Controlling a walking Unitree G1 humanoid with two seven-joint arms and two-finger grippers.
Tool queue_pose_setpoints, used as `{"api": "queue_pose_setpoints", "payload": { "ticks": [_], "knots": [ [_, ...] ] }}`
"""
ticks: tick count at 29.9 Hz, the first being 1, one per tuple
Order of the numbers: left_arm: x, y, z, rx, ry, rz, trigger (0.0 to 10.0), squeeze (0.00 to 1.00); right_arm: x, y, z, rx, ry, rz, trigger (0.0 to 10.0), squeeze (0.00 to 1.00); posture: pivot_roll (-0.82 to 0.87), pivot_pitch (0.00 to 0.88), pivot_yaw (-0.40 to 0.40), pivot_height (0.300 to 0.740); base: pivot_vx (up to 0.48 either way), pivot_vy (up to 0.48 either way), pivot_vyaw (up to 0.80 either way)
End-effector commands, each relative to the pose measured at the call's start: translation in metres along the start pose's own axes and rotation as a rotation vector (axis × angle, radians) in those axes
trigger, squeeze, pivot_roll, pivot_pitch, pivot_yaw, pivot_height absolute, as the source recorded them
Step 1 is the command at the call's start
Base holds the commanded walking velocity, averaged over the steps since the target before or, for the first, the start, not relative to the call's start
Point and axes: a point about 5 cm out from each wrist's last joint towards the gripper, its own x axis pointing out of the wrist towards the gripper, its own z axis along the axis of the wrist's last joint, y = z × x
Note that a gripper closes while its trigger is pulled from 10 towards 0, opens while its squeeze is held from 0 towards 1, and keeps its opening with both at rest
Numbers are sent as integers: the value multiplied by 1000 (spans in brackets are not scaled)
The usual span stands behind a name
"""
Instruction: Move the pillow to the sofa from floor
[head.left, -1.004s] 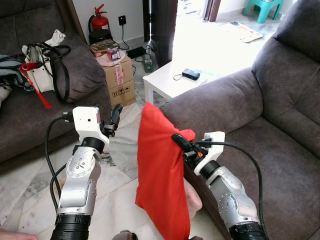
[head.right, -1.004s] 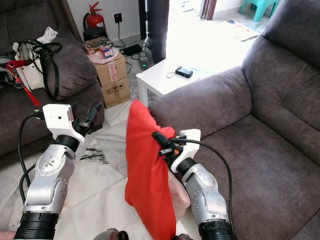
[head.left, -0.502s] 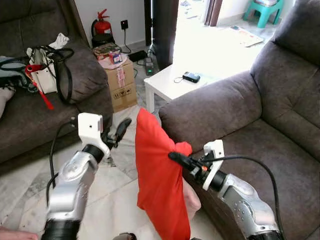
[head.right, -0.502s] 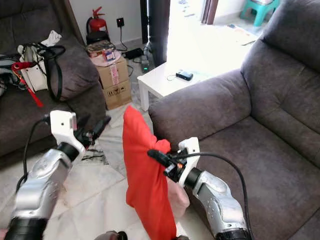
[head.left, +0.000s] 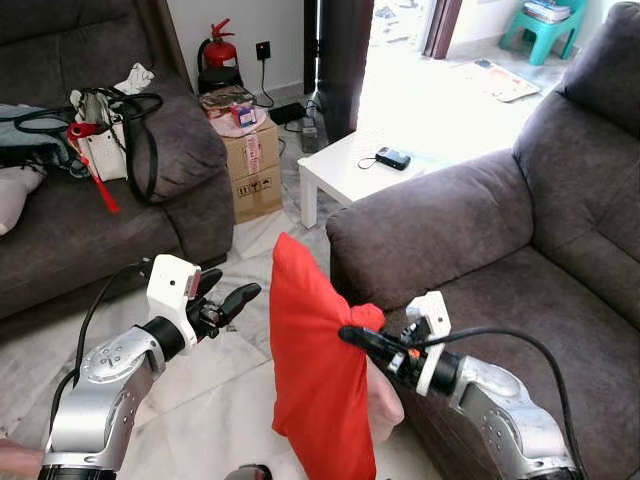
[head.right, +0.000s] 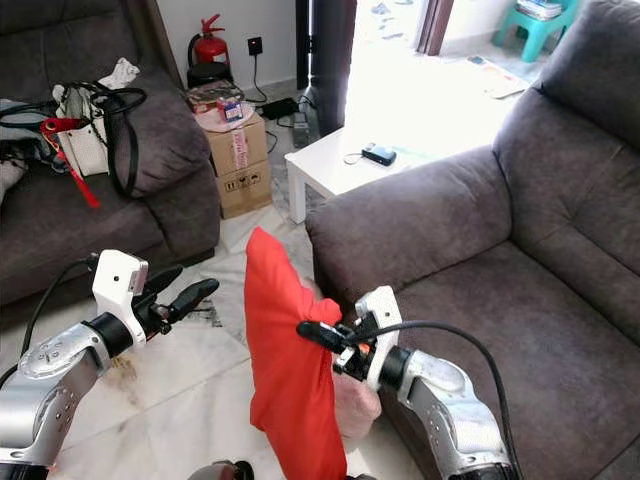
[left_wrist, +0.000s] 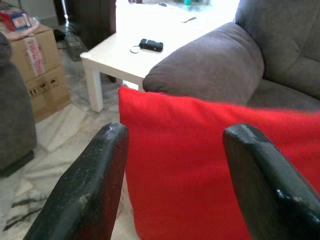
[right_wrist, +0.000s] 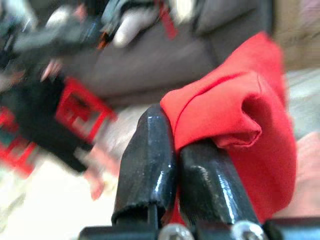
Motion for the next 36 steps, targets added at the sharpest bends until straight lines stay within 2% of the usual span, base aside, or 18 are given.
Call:
{"api": "queue_pose_setpoints", "payload": {
  "ticks": [1, 2, 4, 6, 9, 12, 19, 36],
  "knots": [
    [3, 2, 4, -2, -29, 39, 10000, 0, 10, -5, 47, -97, -203, -77, 10000, 0, 76, 80, -43, 740, 0, 0, 0],
    [3, 2, 4, -2, -29, 39, 10000, 0, 10, -5, 47, -97, -203, -77, 10000, 0, 76, 80, -43, 740, 0, 0, 0],
    [6, 0, 6, -14, -66, 83, 10000, 0, 15, -10, 53, -100, -246, -163, 10000, 0, 74, 77, -42, 740, 0, 0, 0],
    [10, 1, 6, -40, -119, 180, 10000, 0, 18, -13, 51, -81, -282, -230, 10000, 0, 73, 71, -43, 740, 0, 0, 0],
    [12, 2, 7, -62, -149, 246, 10000, 0, 18, -14, 48, -73, -284, -250, 10000, 0, 74, 72, -43, 740, 0, 0, 0],
    [13, 2, 9, -124, -214, 328, 10000, 0, 18, -12, 41, -46, -283, -266, 10000, 0, 64, 72, -44, 740, 0, 0, 0],
    [16, -1, 10, -153, -241, 322, 10000, 0, 19, -12, 38, -44, -285, -283, 10000, 0, 61, 71, -43, 740, 0, 0, 0],
    [24, -12, 10, -185, -278, 306, 10000, 0, 19, -15, 36, -35, -292, -306, 10000, 0, 44, 49, -44, 740, -290, 0, 0]
  ]
}}
